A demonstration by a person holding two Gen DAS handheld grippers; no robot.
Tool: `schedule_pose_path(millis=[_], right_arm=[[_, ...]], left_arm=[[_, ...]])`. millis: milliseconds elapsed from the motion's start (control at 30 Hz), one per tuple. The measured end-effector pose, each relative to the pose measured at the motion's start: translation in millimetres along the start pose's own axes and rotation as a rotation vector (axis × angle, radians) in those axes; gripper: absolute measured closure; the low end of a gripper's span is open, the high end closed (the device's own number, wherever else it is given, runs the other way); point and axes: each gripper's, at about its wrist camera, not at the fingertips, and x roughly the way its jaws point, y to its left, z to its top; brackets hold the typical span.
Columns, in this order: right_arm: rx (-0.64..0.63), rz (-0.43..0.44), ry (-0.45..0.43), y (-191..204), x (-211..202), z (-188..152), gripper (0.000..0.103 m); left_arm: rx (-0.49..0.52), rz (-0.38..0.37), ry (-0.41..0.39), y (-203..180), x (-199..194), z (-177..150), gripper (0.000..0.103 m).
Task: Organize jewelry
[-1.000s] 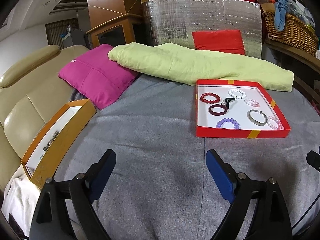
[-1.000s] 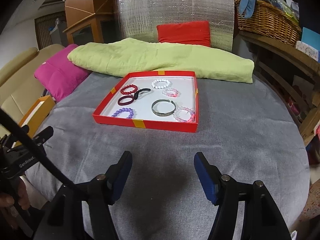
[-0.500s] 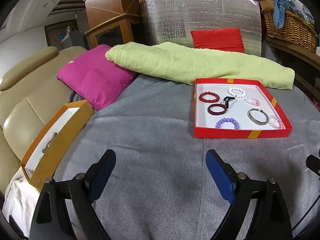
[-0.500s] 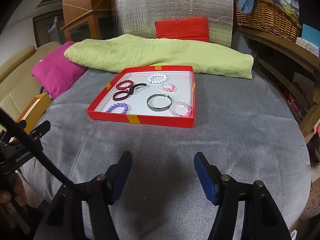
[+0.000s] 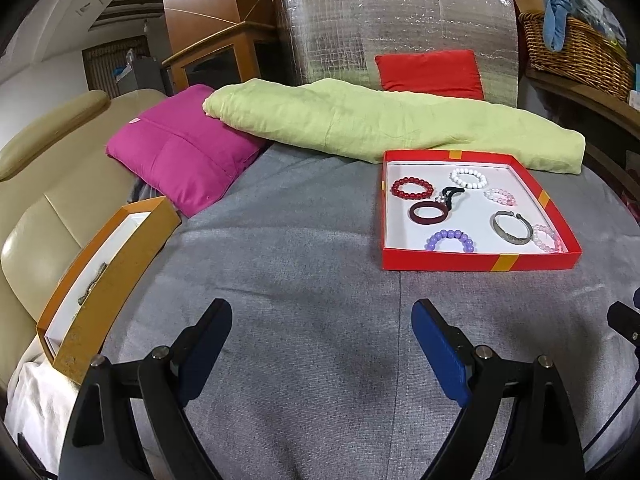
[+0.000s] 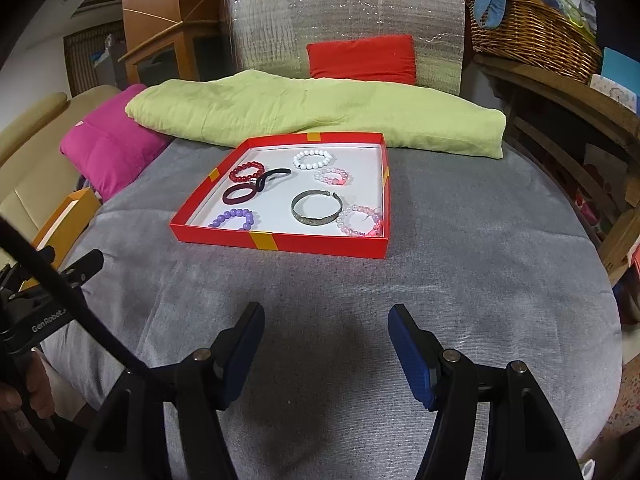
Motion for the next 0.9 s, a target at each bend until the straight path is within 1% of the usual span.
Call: schedule_pose_path(millis=[900], right_arm=[[0.003, 0.013, -0.018, 13, 4, 3, 0.035]], left_arm=[[-0.046, -0.012, 0.005, 19, 1, 2, 0.012]])
